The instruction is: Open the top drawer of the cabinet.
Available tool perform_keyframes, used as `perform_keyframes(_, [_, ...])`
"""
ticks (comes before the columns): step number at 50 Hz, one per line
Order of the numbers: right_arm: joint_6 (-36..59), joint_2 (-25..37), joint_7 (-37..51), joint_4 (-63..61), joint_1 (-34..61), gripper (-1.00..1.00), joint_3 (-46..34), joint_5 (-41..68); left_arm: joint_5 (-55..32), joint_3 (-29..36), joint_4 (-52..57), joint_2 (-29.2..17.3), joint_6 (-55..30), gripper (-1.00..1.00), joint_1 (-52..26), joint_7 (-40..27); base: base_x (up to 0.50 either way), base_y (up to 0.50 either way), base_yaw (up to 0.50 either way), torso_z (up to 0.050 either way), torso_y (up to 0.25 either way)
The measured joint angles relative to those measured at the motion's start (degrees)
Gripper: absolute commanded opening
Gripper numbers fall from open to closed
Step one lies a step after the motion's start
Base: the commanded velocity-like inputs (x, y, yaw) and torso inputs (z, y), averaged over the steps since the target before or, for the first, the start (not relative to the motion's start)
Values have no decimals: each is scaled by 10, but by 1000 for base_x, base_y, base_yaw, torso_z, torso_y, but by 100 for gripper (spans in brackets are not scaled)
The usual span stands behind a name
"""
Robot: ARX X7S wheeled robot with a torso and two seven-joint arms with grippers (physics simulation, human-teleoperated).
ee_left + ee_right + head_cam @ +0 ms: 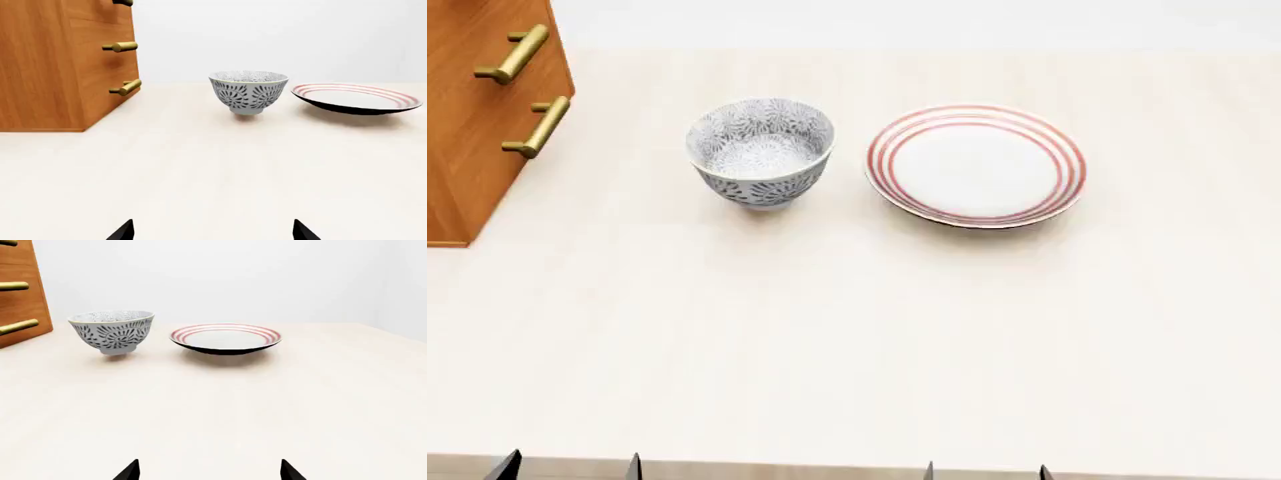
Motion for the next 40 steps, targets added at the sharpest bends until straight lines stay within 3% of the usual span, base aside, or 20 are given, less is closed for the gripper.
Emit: perform_keyframes(40, [-4,34,29,3,-1,100,-46,23,-10,43,-17,-34,2,100,-5,-42,0,0,0,0,0])
